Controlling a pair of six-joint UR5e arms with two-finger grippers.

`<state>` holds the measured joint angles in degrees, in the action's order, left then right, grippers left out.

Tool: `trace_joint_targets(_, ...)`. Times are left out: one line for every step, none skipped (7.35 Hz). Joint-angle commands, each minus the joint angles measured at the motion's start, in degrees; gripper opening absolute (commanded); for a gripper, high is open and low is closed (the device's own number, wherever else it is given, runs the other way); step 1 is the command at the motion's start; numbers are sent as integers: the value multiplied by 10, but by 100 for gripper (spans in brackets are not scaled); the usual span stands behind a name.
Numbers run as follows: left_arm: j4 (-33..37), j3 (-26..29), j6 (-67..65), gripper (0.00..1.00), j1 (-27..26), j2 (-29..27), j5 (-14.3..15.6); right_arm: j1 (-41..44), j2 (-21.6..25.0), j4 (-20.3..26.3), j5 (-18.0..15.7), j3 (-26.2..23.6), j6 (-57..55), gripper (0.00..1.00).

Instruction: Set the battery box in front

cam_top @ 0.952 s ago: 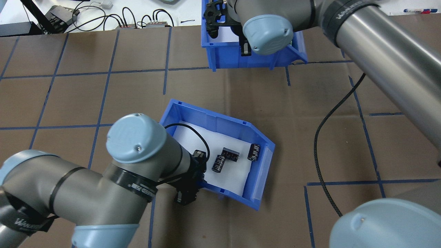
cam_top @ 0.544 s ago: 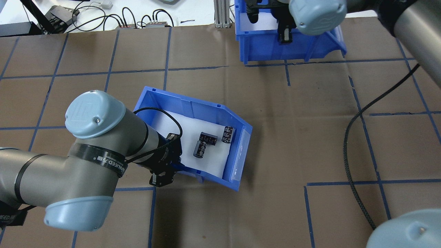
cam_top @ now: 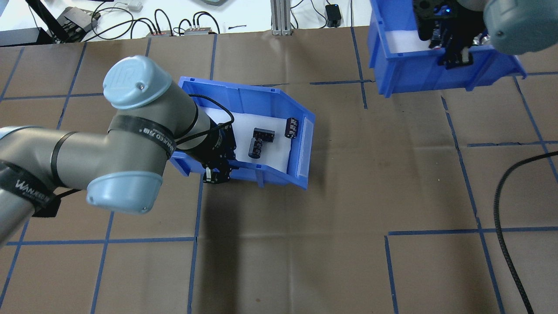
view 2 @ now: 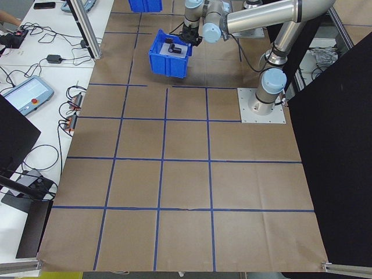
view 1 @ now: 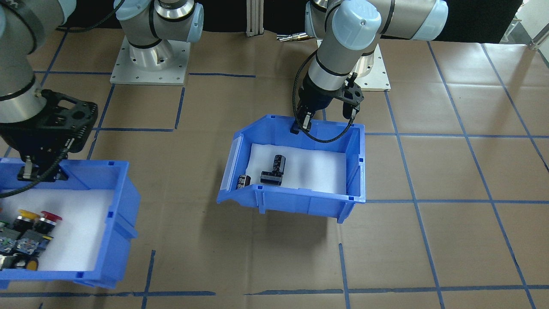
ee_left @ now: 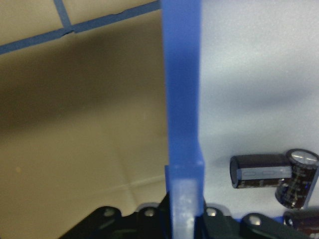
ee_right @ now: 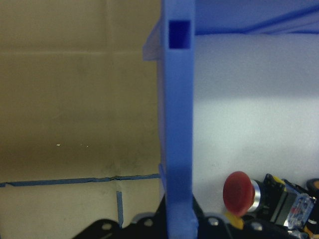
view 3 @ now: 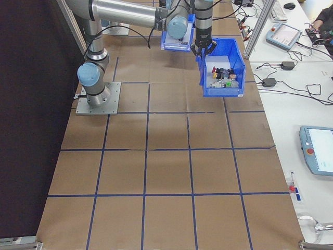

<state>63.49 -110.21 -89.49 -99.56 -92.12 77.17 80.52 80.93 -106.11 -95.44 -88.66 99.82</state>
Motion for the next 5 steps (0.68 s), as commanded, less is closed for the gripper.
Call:
trace_joint_targets(-2,132,-41,0,-6,-118,-18,-86,40,-3,30,-59,76,0)
trace_joint_targets(-3,183,-57,0,-12,-166,-19,-110,51,-9,40,-82,93,0)
trace_joint_targets(-3,218,-90,0,-34,-206,-18,-117,58,-34,43,-107,119,0)
trace_joint_targets(-7,234,-96,0,-61,-226,-16,-118,70,-60,40,-134,127,0)
trace_joint_targets(-21,236,-96,0,-76,-243,-17,-118,87,-73,39,-165,128,0)
